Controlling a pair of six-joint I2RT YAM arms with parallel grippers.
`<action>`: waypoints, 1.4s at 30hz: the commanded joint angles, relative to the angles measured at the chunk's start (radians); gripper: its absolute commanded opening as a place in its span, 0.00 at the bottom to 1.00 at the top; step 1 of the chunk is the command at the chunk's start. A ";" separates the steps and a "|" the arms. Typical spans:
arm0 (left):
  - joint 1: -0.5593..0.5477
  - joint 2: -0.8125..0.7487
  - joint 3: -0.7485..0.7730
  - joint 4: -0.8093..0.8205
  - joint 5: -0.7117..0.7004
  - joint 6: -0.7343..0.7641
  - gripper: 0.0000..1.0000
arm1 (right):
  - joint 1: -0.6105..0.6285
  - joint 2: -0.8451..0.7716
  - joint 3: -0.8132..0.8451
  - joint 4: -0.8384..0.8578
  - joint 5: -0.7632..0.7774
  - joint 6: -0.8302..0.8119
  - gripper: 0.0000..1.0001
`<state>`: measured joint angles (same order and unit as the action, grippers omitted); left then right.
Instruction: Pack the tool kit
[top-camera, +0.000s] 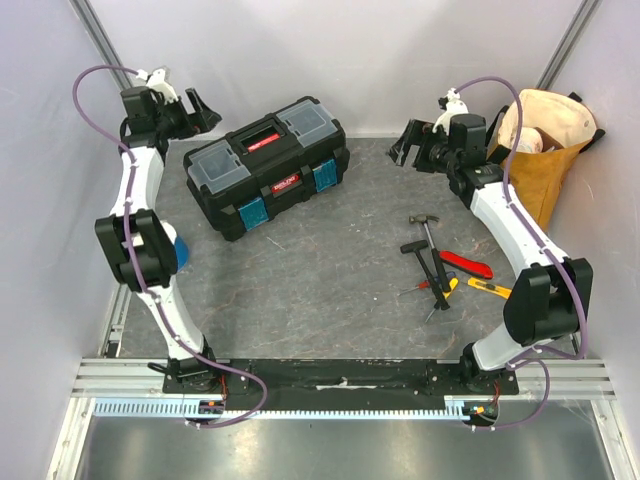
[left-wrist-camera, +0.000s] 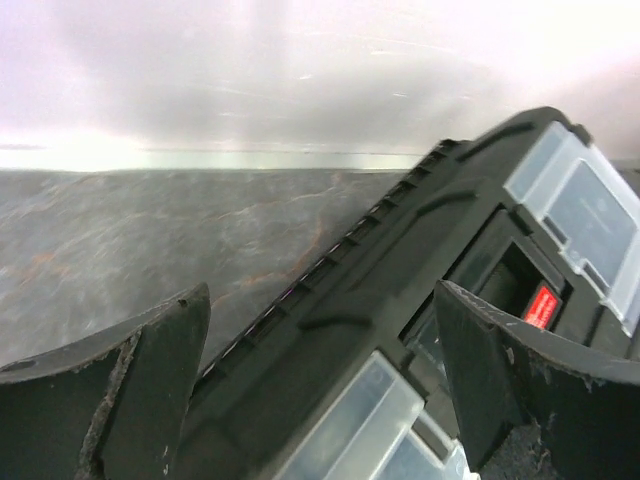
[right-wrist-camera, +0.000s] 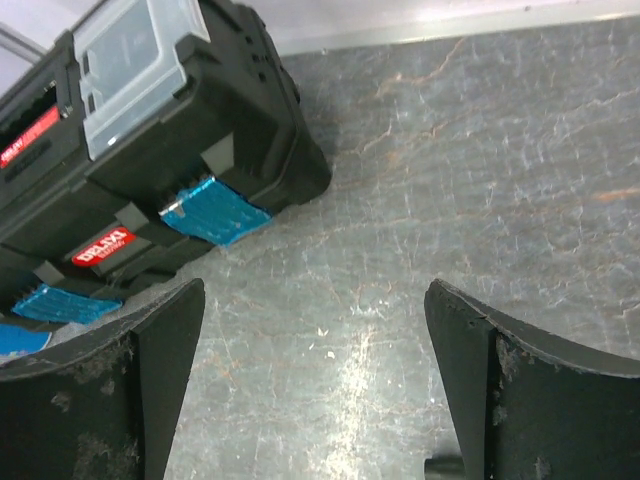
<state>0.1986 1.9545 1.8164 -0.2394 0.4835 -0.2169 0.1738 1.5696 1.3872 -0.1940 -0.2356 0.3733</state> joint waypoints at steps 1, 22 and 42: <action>0.004 0.112 0.162 0.062 0.290 0.011 0.98 | 0.013 -0.043 -0.028 0.034 -0.008 -0.008 0.98; 0.005 0.061 -0.008 -0.190 0.488 0.160 0.96 | 0.107 0.081 -0.034 0.019 -0.024 -0.027 0.98; -0.148 -0.345 -0.523 -0.215 0.171 -0.113 0.81 | 0.176 0.201 -0.189 0.381 -0.229 0.291 0.98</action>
<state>0.0601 1.6623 1.3640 -0.3683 0.6666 -0.2188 0.3386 1.7363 1.2198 -0.0185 -0.3546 0.5301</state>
